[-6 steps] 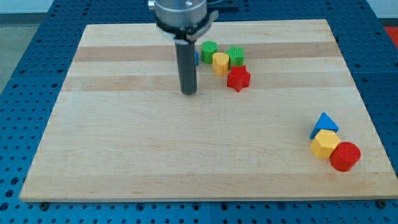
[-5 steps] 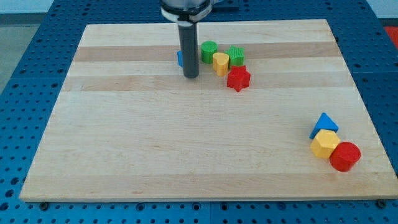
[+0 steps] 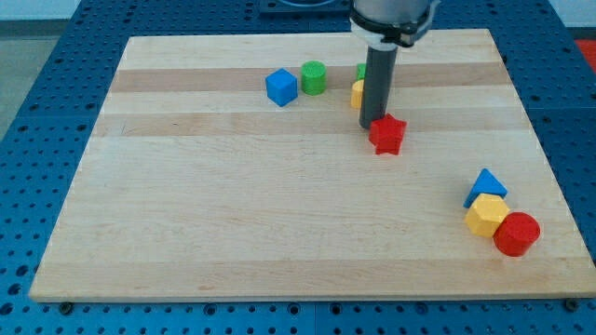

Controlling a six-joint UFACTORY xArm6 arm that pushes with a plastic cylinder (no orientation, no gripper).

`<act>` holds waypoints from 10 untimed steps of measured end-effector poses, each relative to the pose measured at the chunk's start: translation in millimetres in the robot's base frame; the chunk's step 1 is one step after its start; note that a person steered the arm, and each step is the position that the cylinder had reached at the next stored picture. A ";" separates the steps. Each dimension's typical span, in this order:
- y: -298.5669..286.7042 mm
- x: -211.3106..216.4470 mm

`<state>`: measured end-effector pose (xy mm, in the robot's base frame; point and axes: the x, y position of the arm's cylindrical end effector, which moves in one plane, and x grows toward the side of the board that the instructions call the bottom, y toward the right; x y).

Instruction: Move red star closer to blue triangle

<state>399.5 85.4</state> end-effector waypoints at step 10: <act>35.4 75.8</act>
